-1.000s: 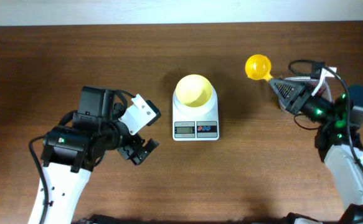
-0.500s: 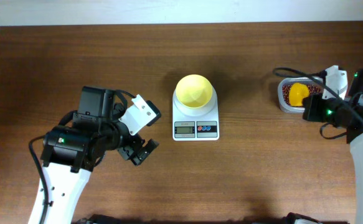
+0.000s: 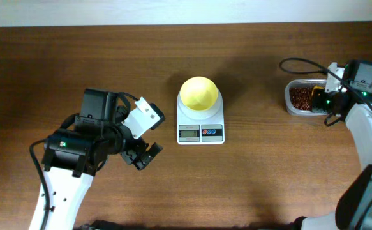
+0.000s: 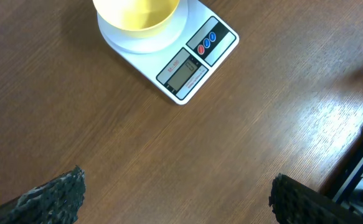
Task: Scoop item into bowl and weigh 50g on scale
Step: 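Dip the yellow scoop into the red bean container with the right gripper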
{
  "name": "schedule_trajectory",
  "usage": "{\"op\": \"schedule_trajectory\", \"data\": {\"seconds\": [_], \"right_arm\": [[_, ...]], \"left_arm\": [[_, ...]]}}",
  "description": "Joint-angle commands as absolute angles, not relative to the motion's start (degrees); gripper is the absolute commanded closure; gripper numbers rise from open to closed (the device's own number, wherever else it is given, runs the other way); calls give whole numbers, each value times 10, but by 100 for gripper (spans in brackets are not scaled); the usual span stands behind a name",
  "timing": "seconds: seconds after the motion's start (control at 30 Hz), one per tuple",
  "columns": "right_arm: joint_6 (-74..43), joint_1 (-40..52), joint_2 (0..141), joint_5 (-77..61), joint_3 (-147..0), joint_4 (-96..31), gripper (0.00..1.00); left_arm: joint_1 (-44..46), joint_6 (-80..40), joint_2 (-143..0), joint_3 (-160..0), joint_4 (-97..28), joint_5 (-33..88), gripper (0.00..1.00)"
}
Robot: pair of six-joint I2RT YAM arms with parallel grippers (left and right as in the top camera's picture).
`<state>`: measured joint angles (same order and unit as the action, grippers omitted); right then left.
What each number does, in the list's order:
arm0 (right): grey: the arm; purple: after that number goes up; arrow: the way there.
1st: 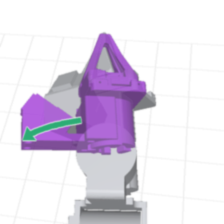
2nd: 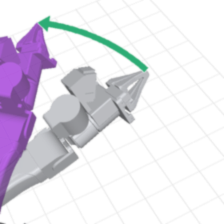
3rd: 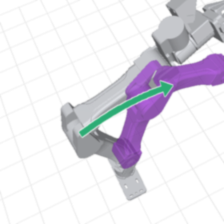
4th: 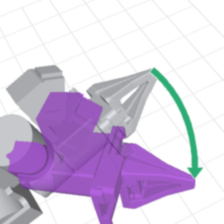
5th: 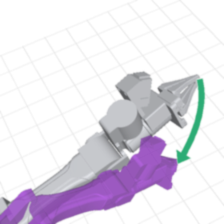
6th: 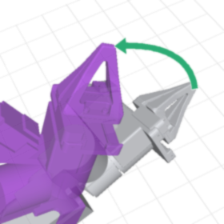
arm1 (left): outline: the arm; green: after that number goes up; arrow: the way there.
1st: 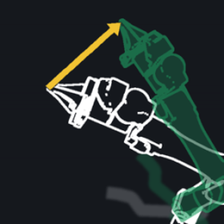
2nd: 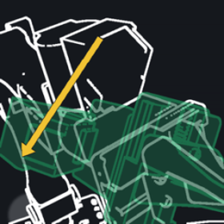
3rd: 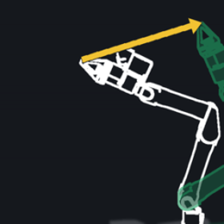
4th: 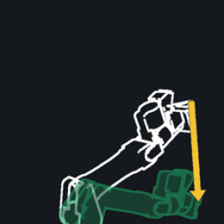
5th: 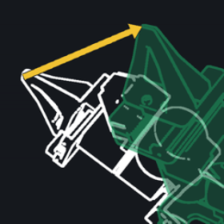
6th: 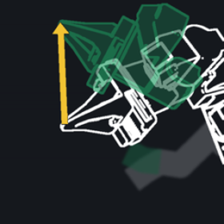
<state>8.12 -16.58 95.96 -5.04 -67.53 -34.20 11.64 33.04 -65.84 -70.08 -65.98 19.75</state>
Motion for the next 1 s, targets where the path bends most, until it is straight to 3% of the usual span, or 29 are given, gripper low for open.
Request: {"op": "schedule_trajectory", "data": {"seconds": [0.0,0.17,0.53,0.97], "right_arm": [[72,-169,1007,-144,-685,-348,96],[33,-179,1016,-207,-685,-351,96],[10,-301,1016,-420,-685,-377,96],[-41,-334,1016,-424,-685,-362,96]], "left_arm": [[113,337,-656,-712,-659,206,1],[113,337,-656,-712,-659,206,1],[113,337,-656,-712,-659,206,1],[113,337,-656,-712,-659,206,1]]}}
